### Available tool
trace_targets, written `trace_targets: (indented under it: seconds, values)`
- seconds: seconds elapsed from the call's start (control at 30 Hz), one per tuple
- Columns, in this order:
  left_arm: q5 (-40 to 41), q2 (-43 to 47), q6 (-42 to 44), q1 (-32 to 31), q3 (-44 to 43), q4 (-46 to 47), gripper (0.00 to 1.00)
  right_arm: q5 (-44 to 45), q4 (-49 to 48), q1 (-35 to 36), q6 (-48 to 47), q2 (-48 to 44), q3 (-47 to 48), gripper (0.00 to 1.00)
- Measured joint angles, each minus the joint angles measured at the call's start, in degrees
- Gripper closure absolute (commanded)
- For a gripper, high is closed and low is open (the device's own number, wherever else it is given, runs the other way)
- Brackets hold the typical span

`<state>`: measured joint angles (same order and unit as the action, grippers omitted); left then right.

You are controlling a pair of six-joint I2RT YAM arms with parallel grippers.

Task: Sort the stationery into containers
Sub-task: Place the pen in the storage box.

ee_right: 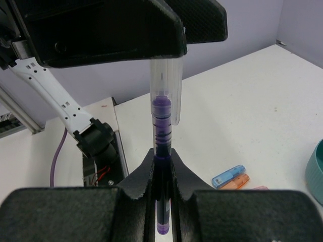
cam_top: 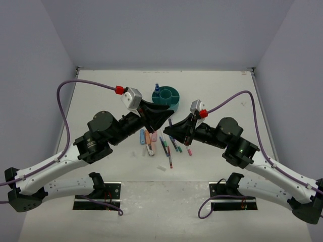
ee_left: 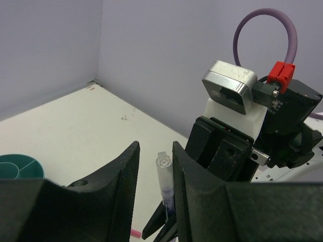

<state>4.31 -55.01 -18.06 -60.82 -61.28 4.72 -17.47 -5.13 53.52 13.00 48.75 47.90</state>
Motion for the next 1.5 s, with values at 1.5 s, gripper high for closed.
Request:
trace_targets:
  seconds: [1.5]
  values:
    - [3.0, 0.6, -12.1, 1.6, 18.9, 34.4, 1.0, 2.4, 18.2, -0.4, 1.3, 8.3, 16.3, 1.0]
